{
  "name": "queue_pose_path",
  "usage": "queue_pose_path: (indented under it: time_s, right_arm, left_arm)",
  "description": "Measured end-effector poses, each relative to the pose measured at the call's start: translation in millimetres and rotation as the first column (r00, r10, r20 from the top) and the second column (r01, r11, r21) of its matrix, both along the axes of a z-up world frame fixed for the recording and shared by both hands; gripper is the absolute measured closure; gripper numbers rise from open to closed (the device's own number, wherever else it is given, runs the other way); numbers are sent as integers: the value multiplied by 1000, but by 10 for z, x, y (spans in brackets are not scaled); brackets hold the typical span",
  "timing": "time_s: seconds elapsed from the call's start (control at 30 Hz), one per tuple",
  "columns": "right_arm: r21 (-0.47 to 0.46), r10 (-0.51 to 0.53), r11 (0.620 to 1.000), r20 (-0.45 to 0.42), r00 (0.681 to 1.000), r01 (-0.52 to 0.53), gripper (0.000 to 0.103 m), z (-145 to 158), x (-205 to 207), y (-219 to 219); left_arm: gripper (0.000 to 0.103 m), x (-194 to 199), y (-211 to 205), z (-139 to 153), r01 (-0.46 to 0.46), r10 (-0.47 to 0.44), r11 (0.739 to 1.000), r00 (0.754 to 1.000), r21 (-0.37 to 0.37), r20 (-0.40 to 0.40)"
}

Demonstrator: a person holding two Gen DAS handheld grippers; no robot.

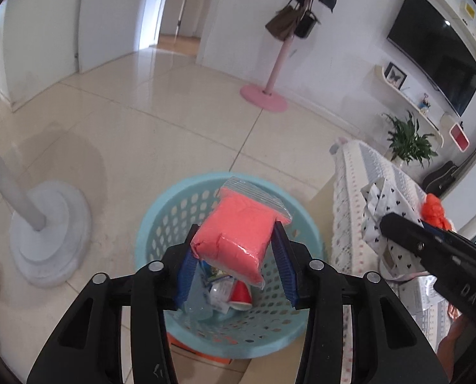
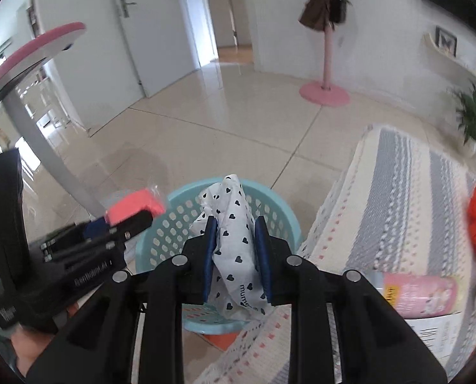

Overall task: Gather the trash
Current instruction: 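Carry the pink pack and tissue pack over the basket and open both grippers, then grasp the teal pack with the right gripper while the left approaches the white carton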

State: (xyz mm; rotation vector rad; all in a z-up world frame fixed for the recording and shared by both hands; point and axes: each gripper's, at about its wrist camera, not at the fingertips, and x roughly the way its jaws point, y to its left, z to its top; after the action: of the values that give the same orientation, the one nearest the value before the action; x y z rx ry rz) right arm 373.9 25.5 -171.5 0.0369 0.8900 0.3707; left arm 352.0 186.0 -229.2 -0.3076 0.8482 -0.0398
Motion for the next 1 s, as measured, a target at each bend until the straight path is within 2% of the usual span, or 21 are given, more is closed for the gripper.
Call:
queue_pose_path:
  time_s: [0.07,0.13,0.17,0.23,0.3,0.43,0.53,0.63,0.73,0.77,0.93,1.0]
  right_arm:
    - [7,-8,1000,-21,1000,8,71,-62,58,-14]
    - [14,-15,1000,-22,1000,15,70,-81,96,-40]
    - [18,-17,1000,-23,1000,18,69,-91,99,-53]
    - [35,-24,999,-15,1000,24,58,-72,70,-110]
    - [39,-23,999,8,1000,23,55,-11,21,-168]
    - [66,-16,998,23,1000,15,55,125,-109,-310]
    - [84,-20,996,68,998,14,55,341,-312,-496]
    - [79,-37,997,158,987,25,55,647,-643,-805]
    - [59,-82,996,240,967,70,55,905,-989,-1244]
    - [52,-100,995,257,961,89,54,957,-1082,-1384]
    - [23,-222,974,310,924,226,49,1050,-1563,-2169]
    - [14,-246,967,292,924,253,49,934,-1775,-2445]
  left_arm:
    - [51,83,25,-65,7,-7,1000,1000,-14,-16]
    - [32,115,26,-115,4,-4,1000,1000,-12,-23]
    - [32,118,26,-130,3,-3,1000,1000,-8,-25]
    - [32,112,14,-128,8,-8,1000,1000,-8,-23]
    - [32,94,-4,-112,13,-13,1000,1000,-15,-18]
    - [32,-22,-126,88,44,-43,999,998,-30,37]
    - [33,-122,-277,291,85,-81,996,993,-36,87]
    - [33,-285,-498,553,151,-143,988,978,-40,152]
    - [33,-455,-820,786,242,-229,969,952,-41,203]
    - [33,-522,-985,865,289,-275,957,936,-35,219]
    - [33,-662,-1573,891,392,-375,919,901,-42,219]
    - [33,-689,-1765,794,401,-387,915,901,-38,193]
